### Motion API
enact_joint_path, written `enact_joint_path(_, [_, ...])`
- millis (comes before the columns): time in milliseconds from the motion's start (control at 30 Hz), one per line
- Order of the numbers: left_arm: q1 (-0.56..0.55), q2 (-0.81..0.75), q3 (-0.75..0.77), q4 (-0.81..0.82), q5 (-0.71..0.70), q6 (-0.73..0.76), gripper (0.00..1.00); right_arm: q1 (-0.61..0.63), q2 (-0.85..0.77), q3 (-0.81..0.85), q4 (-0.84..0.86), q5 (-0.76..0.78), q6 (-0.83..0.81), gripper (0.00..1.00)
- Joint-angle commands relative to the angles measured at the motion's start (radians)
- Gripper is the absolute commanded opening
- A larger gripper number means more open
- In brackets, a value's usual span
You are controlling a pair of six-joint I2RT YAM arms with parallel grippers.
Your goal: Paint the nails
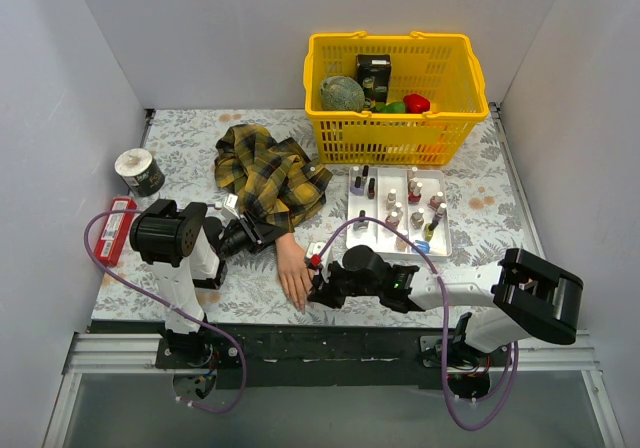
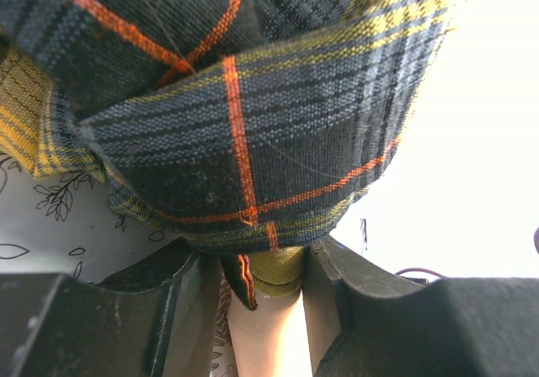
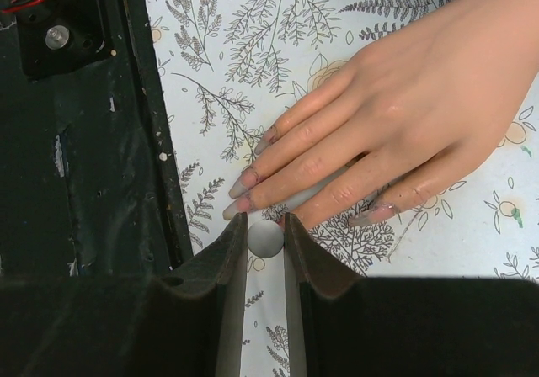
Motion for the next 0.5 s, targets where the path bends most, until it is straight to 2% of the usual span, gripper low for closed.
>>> enact_joint_path(0, [-0.006,-0.008,-0.029,0.018,0.004,0.091,0.2,0.009,-0.036,-0.003,0.011,-0.007,-0.013,0.01])
enact_joint_path(467, [-0.006,-0.017,-0.029,0.015,0.004,0.092,0.19,0.018,-0.016,0.007,-0.002,-0.026,-0.014,0.01])
